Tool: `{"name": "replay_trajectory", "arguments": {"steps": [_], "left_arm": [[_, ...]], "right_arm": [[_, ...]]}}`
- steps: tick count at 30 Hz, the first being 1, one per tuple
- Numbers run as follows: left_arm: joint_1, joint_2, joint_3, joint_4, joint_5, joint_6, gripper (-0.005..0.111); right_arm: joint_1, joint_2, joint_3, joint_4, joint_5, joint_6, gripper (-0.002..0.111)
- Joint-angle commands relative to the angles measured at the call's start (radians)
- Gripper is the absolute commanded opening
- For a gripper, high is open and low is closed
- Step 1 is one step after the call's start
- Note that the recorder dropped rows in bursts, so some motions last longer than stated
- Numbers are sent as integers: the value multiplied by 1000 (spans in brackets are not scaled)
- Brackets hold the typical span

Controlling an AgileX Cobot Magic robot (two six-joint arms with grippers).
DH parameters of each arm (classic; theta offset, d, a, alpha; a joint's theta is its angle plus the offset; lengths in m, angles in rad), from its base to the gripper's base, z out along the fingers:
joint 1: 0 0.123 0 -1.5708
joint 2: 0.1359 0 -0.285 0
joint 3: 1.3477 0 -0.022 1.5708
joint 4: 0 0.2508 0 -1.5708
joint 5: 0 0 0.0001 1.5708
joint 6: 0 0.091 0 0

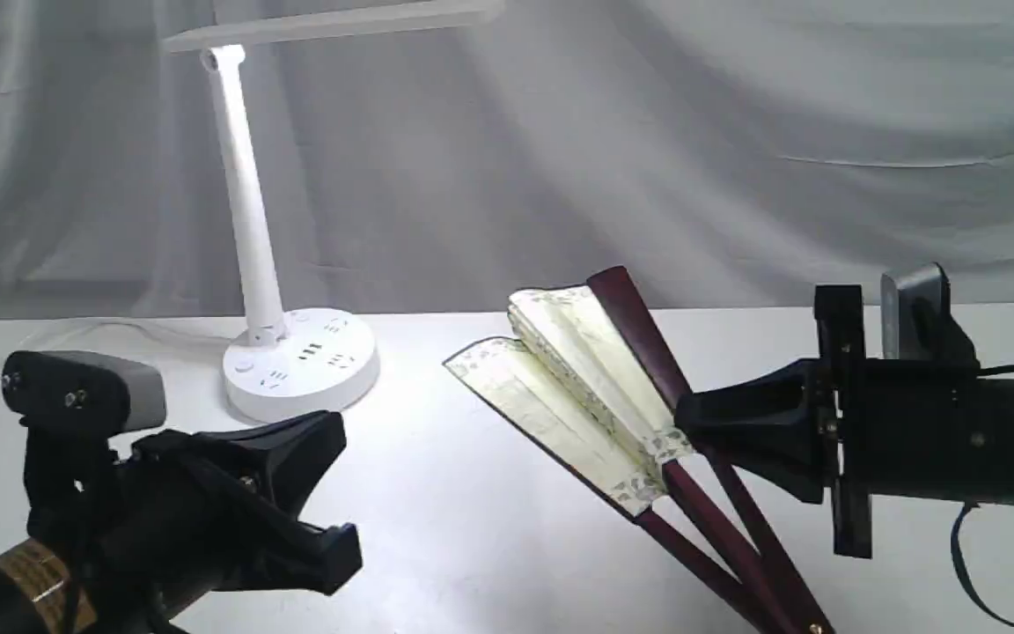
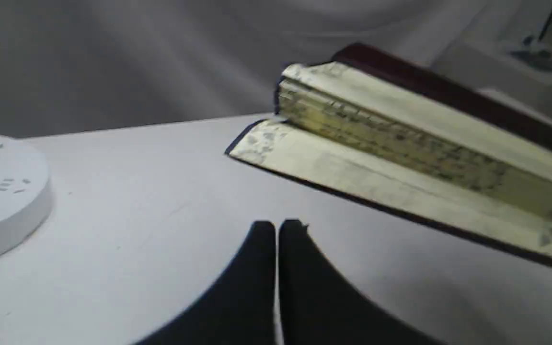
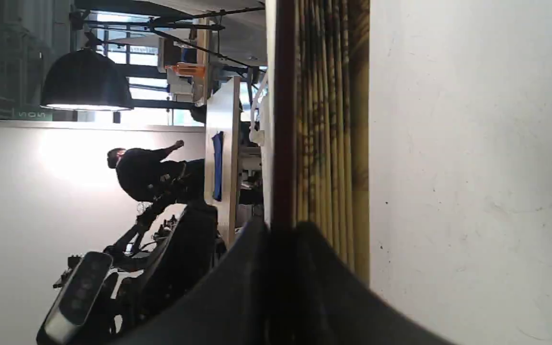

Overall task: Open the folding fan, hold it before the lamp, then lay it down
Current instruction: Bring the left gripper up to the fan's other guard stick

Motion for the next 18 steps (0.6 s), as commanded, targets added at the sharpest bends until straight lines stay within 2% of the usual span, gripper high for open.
{"name": "replay_trajectory", "arguments": {"steps": [1, 4, 9, 14, 18], "left_arm": [[-6, -7, 34, 28, -127, -99, 0], [-6, -5, 34, 62, -152, -172, 0], [-6, 65, 34, 91, -266, -274, 0], [-6, 203, 18, 45, -313, -640, 0], [-6, 310, -32, 131, -313, -901, 4]], "right_arm": [[0, -12, 3, 4, 17, -20, 0], [0, -12, 3, 4, 17, -24, 0], [0, -12, 3, 4, 17, -27, 0], [0, -12, 3, 4, 17, -56, 0], [0, -12, 3, 2, 17, -56, 0]]}}
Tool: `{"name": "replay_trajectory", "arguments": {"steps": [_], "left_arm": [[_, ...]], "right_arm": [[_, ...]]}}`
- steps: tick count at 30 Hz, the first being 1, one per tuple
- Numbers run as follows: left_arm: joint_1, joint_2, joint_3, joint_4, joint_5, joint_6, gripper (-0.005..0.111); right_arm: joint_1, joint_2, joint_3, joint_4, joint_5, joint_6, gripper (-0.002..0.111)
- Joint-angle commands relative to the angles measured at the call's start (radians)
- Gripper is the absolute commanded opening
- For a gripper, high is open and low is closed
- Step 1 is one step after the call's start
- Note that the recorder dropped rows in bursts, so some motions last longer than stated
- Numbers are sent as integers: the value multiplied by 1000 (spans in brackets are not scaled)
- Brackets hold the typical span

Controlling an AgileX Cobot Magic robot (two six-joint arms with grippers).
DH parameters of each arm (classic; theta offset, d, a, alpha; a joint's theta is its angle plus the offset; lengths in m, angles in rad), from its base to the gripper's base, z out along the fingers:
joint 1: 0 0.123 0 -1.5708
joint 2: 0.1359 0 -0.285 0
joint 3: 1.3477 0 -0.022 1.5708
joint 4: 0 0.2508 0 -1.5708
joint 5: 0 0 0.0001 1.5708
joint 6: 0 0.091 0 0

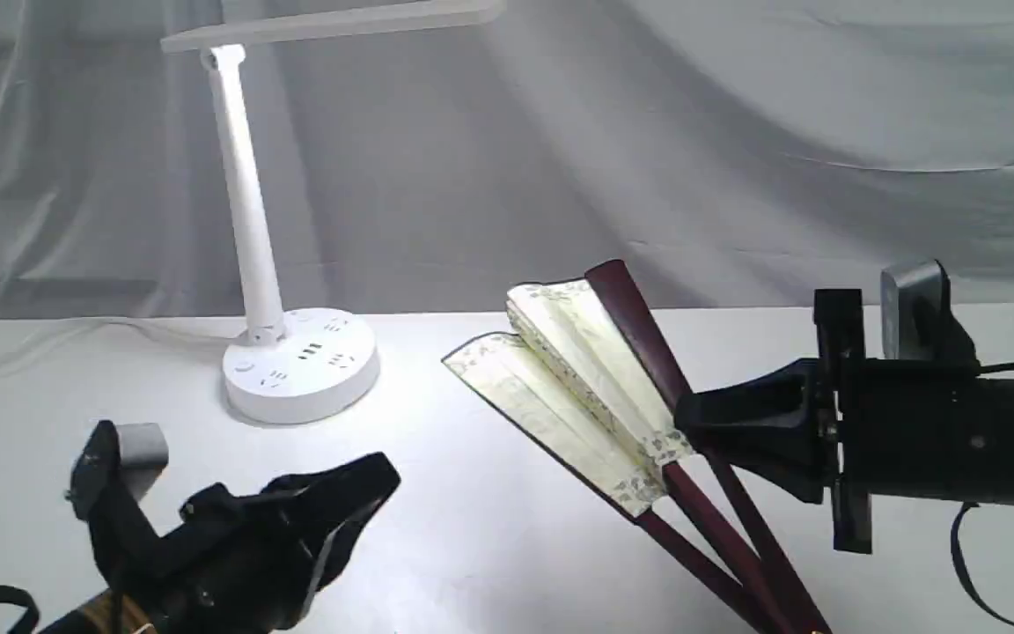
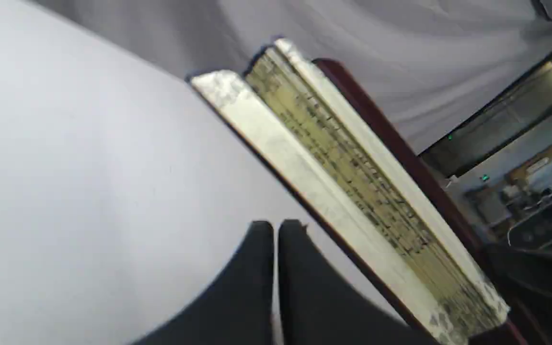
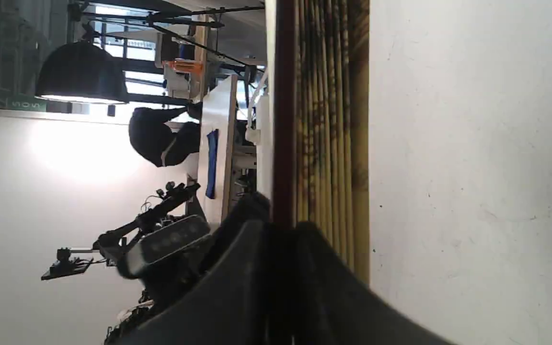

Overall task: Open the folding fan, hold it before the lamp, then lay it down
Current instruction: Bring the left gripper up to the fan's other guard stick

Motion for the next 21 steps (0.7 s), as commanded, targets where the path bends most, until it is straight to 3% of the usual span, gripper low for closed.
{"name": "replay_trajectory", "arguments": {"steps": [1, 6, 9, 12, 21], "left_arm": [[-6, 78, -46, 71, -20, -209, 6], [-6, 170, -136, 190, -35, -412, 25], [-6, 212, -184, 236, -109, -476, 43], [-6, 240, -215, 240, -162, -505, 53], [-6, 322, -290, 228, -165, -738, 54]], "right_arm": [[0, -12, 3, 2, 17, -16, 0], [0, -12, 3, 2, 17, -35, 0], [0, -10, 3, 2, 17, -39, 0], [0, -10, 3, 2, 17, -52, 0], [0, -10, 3, -3, 17, -55, 0]]}}
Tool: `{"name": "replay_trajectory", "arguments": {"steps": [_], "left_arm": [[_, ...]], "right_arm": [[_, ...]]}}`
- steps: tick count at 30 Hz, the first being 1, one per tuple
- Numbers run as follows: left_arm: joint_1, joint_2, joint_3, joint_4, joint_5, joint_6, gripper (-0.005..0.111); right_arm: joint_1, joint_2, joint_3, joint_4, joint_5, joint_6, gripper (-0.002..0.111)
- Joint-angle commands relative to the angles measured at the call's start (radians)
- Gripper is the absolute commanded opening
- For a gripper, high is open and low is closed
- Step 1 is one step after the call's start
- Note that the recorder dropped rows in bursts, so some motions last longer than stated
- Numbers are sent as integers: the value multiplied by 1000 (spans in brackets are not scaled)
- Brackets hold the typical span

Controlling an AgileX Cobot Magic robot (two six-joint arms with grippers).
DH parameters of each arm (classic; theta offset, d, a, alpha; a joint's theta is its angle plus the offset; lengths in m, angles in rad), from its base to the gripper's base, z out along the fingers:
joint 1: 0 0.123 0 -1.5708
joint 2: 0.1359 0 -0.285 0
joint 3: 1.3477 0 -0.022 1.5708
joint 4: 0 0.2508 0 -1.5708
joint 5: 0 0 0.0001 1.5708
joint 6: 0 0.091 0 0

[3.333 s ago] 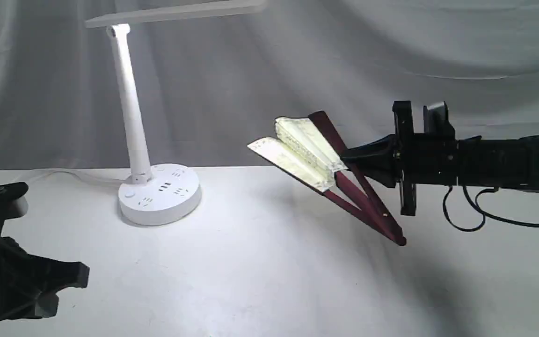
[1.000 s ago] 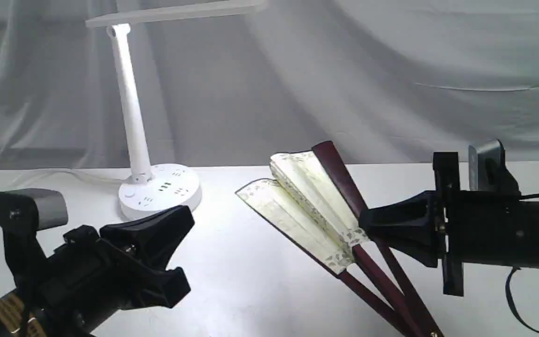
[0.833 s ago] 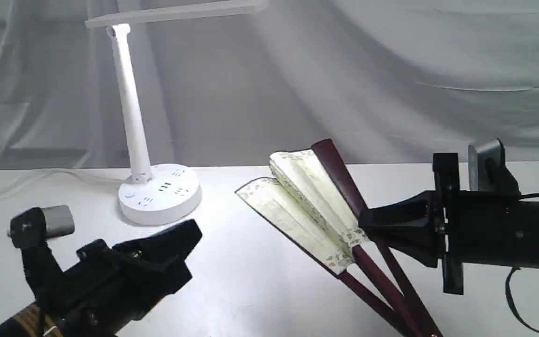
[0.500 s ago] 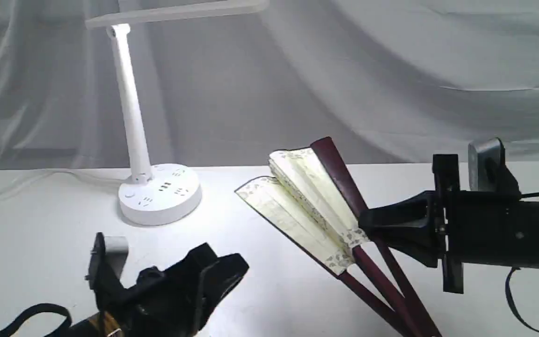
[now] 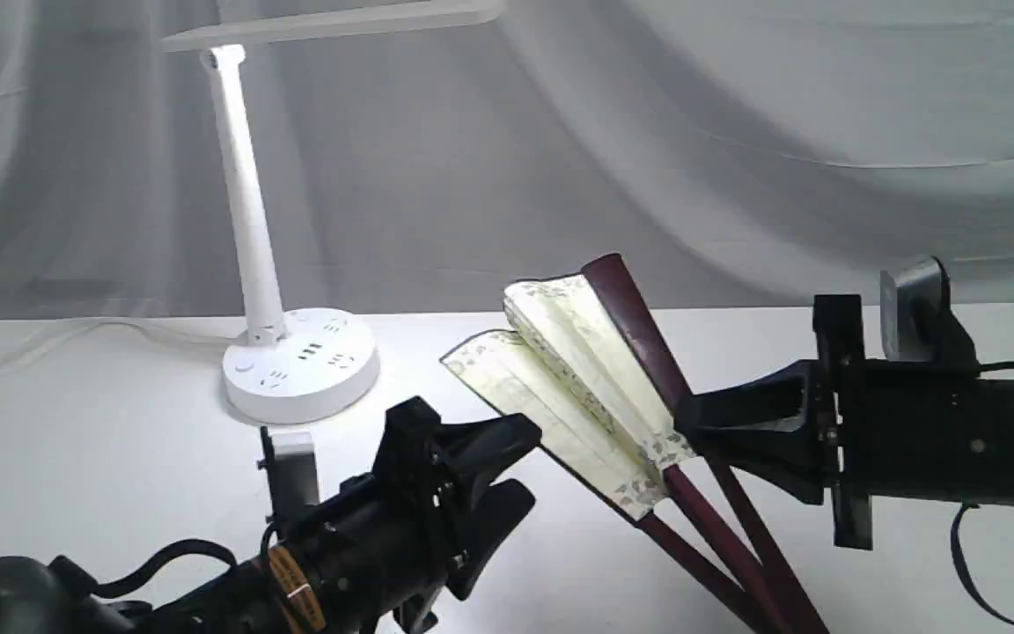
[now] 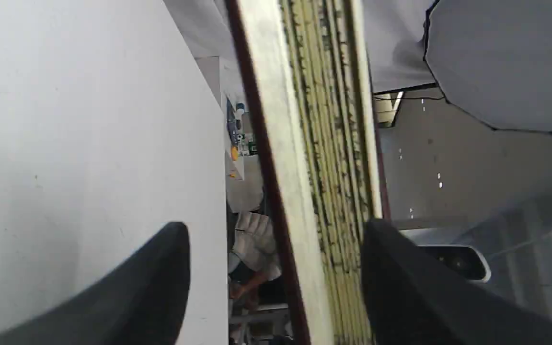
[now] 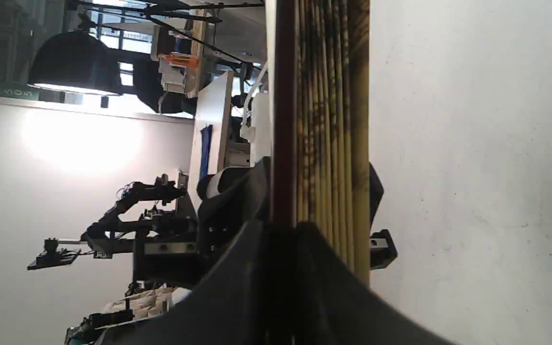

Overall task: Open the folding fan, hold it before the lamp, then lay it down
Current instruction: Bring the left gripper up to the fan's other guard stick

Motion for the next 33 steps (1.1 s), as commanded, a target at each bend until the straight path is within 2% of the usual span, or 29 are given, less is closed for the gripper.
{"name": "replay_trajectory", "arguments": {"steps": [1, 25, 33], "left_arm": [[-6, 34, -28, -5, -13, -82, 54], [-6, 68, -60, -14, -13, -177, 53], [-6, 68, -137, 45, -13, -184, 53]], "right_arm": [[0, -10, 3, 0, 17, -15, 0], [0, -10, 3, 15, 17, -43, 0], [0, -10, 3, 21, 17, -43, 0]]}}
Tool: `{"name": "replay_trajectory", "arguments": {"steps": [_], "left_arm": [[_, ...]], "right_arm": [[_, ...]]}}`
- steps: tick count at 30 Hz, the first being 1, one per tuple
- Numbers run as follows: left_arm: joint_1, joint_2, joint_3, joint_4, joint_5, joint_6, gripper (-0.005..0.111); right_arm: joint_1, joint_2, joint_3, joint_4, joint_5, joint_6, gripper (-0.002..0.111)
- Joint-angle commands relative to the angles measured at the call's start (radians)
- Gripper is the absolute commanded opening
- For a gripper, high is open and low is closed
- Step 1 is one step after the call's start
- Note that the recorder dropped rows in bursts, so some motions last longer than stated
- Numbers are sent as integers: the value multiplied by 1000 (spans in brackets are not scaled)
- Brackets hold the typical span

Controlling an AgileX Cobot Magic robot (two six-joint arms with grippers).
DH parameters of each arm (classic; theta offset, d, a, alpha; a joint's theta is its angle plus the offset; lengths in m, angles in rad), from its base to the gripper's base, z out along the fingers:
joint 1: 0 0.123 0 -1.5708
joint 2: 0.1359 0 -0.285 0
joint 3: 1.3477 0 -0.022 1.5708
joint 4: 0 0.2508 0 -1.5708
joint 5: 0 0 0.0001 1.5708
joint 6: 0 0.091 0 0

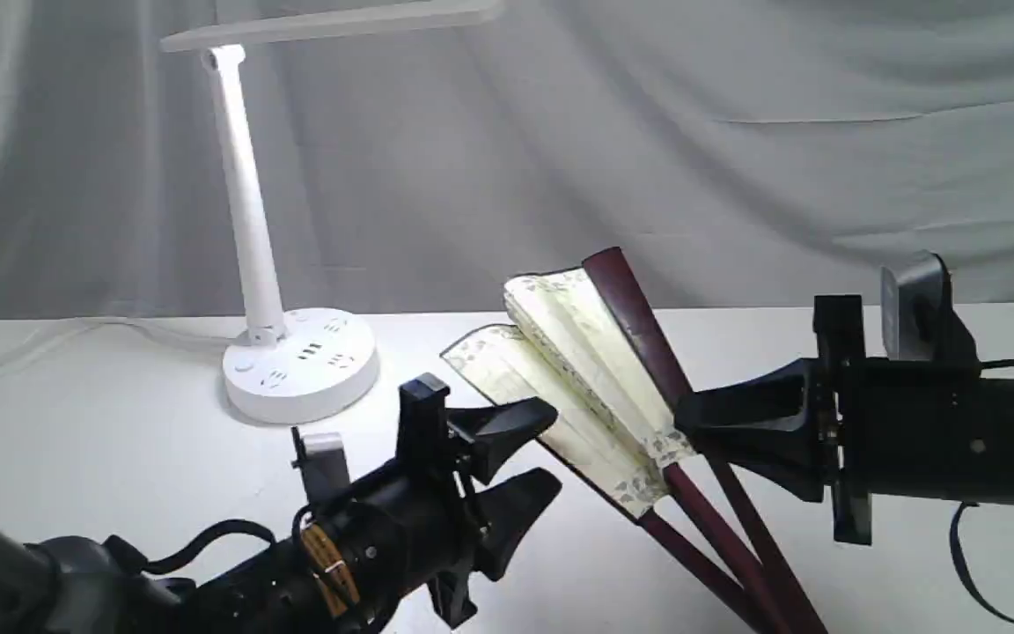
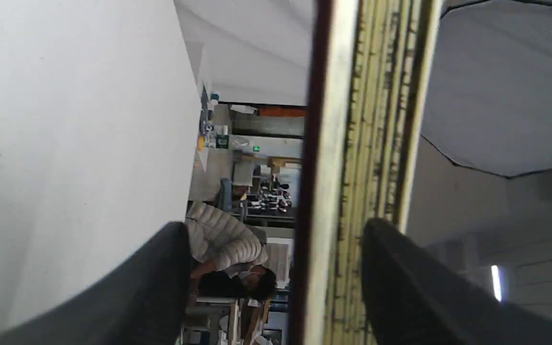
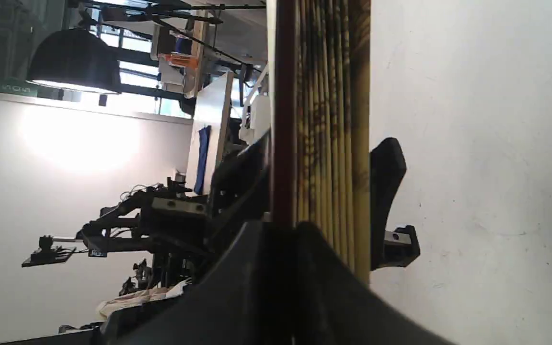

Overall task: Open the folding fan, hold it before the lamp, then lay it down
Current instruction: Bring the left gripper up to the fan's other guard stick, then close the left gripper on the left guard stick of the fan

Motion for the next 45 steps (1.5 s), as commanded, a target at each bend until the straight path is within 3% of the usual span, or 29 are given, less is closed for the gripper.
{"name": "replay_trajectory", "arguments": {"steps": [1, 14, 26, 37, 45], "left_arm": [[-6, 0, -41, 29, -13, -10, 53], [-6, 0, -53, 53, -13, -10, 50], [-6, 0, -53, 53, -13, -10, 0], [-6, 0, -53, 87, -13, -137, 0], [-6, 0, -53, 144, -13, -141, 0]], "right_arm": [[0, -10, 3, 18, 17, -16, 0], [0, -10, 3, 18, 17, -21, 0], [0, -10, 3, -27, 17, -21, 0], [0, -10, 3, -38, 17, -21, 0], [0, -10, 3, -50, 17, -21, 19]]}}
